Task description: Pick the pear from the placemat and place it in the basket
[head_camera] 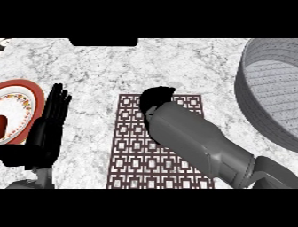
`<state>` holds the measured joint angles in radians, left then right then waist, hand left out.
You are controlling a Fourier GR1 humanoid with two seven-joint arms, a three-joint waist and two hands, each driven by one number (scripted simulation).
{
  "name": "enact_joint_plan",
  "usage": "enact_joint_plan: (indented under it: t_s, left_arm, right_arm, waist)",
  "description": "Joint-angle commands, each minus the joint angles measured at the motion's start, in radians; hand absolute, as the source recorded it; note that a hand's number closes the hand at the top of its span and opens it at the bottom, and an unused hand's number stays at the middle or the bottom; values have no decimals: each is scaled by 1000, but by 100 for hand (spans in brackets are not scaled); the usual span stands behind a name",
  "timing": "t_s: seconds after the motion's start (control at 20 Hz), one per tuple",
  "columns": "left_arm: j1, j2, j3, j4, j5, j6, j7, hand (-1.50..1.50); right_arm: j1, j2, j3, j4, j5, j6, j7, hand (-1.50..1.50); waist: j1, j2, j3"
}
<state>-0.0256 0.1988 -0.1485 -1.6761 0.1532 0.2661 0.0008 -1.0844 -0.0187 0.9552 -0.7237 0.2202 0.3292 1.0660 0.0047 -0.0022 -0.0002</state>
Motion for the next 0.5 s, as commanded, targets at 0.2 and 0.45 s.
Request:
enact_joint_plan:
  t_s: [0.2, 0.45]
  left_arm:
    - [8, -1, 21, -9, 11, -31, 12, 0]
    - [13, -27, 5, 17, -16, -29, -21, 0]
  right_arm:
    - [38, 18, -39, 10, 3, 74, 103, 150]
    - [99, 18, 32, -42, 56, 105, 41, 150]
  waist:
    - [11, 3, 0]
    - [6, 1, 0]
